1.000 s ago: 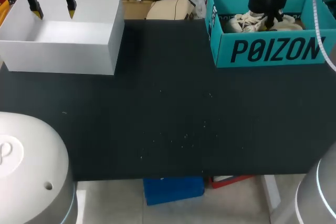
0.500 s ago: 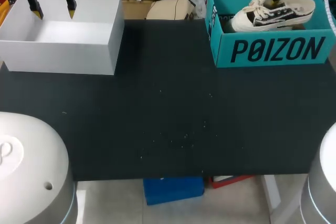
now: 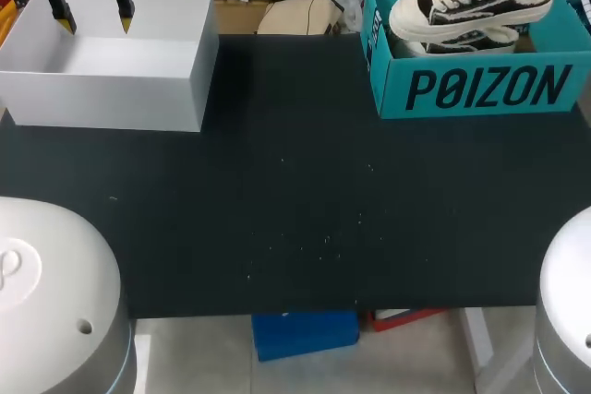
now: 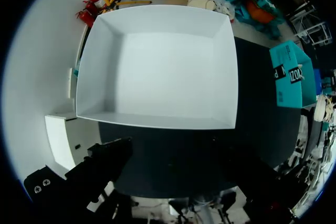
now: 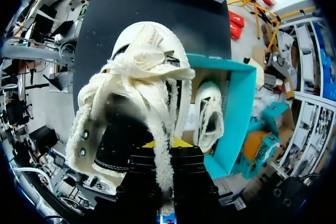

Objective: Take the shoe out of the shoebox, open the shoe tongue, remove and reinsert the insole, then place the shoe into the shoebox

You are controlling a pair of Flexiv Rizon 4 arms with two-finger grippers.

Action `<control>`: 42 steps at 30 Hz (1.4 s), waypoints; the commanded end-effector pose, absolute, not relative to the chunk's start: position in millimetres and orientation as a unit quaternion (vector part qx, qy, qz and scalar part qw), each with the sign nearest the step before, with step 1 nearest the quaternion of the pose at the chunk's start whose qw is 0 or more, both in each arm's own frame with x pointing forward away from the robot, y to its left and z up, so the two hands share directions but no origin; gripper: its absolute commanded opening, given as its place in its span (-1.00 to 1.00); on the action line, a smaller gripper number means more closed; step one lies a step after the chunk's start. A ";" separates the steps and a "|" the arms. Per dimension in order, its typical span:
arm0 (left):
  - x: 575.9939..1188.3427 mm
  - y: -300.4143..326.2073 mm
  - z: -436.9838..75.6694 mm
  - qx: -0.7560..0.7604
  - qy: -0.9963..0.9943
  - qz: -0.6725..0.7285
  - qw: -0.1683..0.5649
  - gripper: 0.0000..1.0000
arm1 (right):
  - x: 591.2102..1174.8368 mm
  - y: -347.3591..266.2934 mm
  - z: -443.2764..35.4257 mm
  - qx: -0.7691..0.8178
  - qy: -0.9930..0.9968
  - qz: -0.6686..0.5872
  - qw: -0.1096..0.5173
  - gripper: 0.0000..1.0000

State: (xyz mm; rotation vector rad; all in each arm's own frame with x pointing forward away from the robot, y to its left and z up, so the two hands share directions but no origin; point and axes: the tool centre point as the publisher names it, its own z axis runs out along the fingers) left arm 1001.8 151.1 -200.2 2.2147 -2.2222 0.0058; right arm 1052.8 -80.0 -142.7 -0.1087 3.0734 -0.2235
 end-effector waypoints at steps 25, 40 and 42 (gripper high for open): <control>1001.3 150.5 -199.8 0.707 -0.708 0.000 0.001 1.00 | 886.2 132.7 -228.5 -0.035 0.999 -0.017 0.026 -1.00; 1001.3 150.5 -199.8 0.707 -0.708 0.000 0.001 1.00 | 849.2 193.8 -321.9 0.007 1.000 0.022 0.012 -1.00; 1001.3 150.5 -199.8 0.707 -0.708 0.000 0.001 1.00 | 846.6 198.0 -333.9 0.006 1.000 0.026 0.013 -1.00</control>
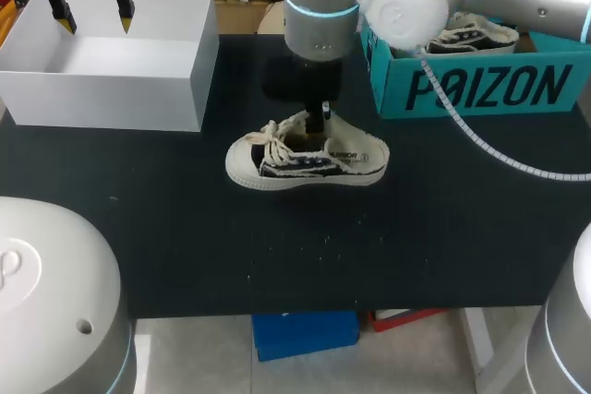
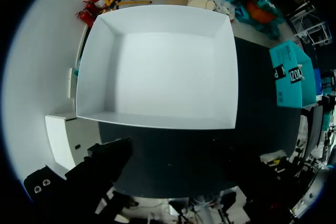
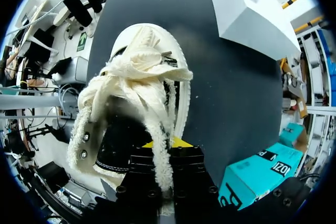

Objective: Take the shoe out of the shoebox, open the shoe tongue, remove and reinsert the insole, then place the shoe into the shoebox

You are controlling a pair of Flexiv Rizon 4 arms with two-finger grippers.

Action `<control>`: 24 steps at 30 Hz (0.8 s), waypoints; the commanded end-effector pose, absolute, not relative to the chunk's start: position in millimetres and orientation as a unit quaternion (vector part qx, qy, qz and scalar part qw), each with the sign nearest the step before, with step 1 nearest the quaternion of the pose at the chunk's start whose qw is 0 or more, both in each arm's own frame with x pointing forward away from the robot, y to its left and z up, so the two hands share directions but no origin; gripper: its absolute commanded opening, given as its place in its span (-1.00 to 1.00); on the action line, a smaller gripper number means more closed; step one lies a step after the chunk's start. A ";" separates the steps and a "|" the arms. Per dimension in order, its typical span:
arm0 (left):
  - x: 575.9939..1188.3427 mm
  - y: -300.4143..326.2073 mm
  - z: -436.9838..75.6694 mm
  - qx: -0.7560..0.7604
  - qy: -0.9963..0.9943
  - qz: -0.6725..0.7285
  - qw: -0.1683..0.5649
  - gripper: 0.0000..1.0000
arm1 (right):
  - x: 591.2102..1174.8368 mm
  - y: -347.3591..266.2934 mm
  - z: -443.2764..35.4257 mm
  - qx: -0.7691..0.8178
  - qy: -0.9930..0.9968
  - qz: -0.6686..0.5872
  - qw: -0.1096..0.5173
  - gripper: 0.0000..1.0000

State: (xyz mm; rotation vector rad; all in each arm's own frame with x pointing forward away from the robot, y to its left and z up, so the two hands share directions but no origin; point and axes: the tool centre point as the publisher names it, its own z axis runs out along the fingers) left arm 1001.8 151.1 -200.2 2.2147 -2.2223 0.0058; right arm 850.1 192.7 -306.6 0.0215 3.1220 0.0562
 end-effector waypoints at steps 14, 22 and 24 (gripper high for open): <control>1001.3 150.5 -199.8 0.707 -0.708 0.000 0.001 1.00 | 852.0 199.0 -348.5 0.015 0.999 0.015 0.031 1.00; 1001.3 150.5 -199.8 0.707 -0.708 0.000 0.001 1.00 | 845.2 184.8 -281.1 0.028 0.996 0.045 0.064 1.00; 1001.3 150.5 -199.8 0.707 -0.708 0.000 0.001 1.00 | 840.6 181.9 -266.5 0.027 0.994 0.072 0.073 1.00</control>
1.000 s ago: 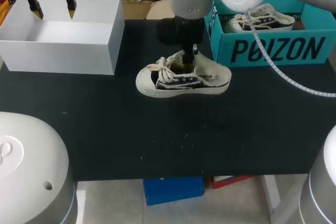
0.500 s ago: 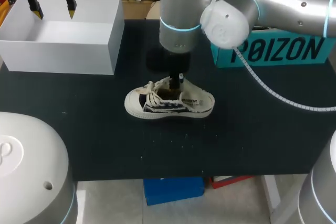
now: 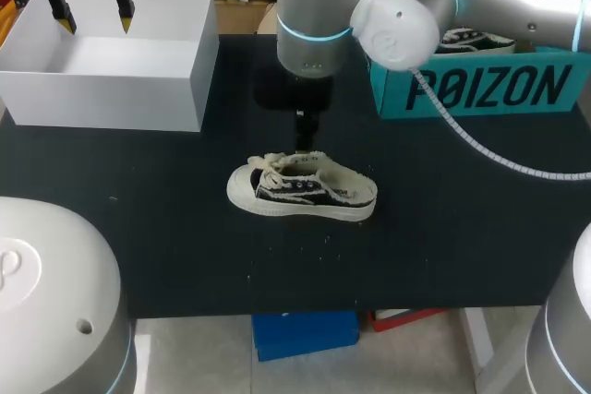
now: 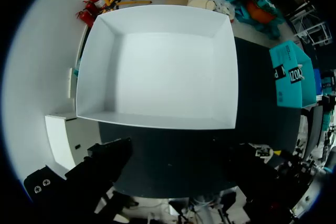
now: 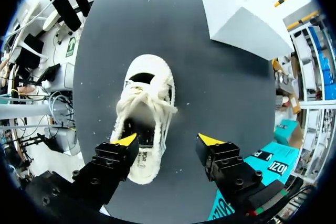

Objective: Take the shoe out of the shoebox, open the shoe tongue, remove and reinsert the insole, then place the shoe into the shoebox

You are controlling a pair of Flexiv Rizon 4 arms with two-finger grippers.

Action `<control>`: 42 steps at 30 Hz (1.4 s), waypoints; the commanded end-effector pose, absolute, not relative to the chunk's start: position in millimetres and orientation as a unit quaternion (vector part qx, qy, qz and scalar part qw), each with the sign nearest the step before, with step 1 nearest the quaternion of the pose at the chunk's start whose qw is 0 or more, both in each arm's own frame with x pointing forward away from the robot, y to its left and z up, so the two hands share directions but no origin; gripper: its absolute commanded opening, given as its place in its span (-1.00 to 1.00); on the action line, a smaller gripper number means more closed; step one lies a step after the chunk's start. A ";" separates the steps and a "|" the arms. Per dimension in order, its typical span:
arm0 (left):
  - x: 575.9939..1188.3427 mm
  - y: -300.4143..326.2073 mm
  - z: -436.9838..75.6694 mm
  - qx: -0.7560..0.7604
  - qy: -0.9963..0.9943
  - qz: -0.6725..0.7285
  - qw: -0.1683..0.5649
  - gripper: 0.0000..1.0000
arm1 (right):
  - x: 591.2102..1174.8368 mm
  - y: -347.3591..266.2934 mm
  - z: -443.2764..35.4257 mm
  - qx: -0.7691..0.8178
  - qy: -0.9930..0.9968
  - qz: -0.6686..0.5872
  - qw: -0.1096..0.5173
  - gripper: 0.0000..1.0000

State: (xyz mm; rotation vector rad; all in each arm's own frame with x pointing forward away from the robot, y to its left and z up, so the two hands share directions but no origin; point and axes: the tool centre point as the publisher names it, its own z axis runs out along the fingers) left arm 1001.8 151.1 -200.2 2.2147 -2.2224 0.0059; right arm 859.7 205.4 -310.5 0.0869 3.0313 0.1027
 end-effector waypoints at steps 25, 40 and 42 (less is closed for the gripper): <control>1001.3 150.5 -199.8 0.707 -0.708 0.000 0.001 1.00 | 811.0 149.3 -254.9 -0.050 0.915 0.398 0.041 1.00; 1001.3 150.5 -199.8 0.707 -0.708 0.000 0.001 1.00 | 808.4 146.3 -259.7 -0.041 0.909 0.410 0.055 1.00; 1001.3 150.5 -199.8 0.707 -0.708 0.000 0.001 1.00 | 807.6 143.4 -262.1 -0.042 0.914 0.397 0.070 1.00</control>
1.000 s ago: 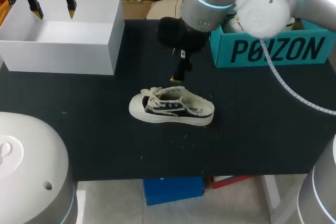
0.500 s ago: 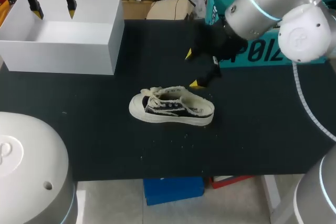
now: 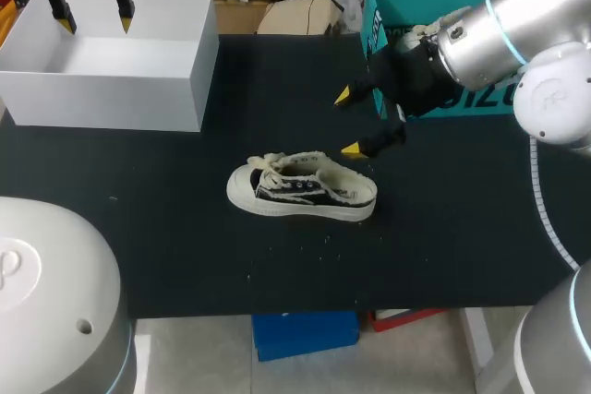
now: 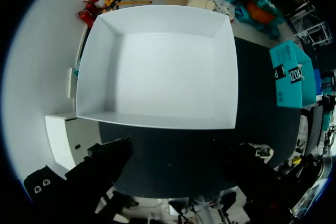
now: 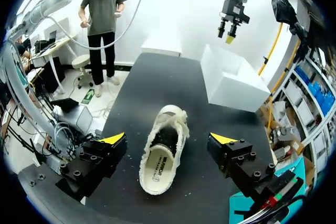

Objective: Take the shoe out of the shoebox, open the shoe tongue, remove and reinsert the insole, then place the shoe into the shoebox

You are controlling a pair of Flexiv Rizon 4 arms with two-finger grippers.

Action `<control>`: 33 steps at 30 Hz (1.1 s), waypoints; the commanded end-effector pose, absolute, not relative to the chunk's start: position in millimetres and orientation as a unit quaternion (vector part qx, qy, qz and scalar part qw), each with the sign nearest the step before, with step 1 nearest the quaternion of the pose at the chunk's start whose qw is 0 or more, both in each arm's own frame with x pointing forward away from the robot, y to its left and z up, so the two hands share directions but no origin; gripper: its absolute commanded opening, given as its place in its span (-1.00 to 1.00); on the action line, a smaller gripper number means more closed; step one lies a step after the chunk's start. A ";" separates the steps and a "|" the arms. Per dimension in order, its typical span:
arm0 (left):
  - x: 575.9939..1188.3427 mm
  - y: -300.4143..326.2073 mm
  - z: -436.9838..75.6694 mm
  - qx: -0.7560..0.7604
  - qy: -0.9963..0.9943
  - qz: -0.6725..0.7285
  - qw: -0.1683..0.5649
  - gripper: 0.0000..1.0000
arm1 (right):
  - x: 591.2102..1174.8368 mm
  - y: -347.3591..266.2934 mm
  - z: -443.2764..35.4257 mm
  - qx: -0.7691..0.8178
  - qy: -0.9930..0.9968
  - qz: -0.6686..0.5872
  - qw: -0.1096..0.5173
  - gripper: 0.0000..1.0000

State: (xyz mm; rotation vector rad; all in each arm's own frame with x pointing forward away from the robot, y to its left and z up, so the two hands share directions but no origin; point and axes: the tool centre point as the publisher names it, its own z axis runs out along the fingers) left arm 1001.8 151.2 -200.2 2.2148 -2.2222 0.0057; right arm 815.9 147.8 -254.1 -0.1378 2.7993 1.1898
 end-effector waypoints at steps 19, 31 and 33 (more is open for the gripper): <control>1001.3 150.5 -199.8 0.707 -0.708 0.000 0.001 1.00 | 810.2 111.0 -309.5 0.001 0.911 0.407 0.066 1.00; 1001.3 150.5 -199.8 0.707 -0.708 0.000 0.001 1.00 | 808.9 100.2 -349.8 0.021 0.913 0.401 0.072 1.00; 1001.3 150.5 -199.8 0.707 -0.708 0.000 0.001 1.00 | 808.2 100.5 -357.2 0.024 0.912 0.402 0.075 1.00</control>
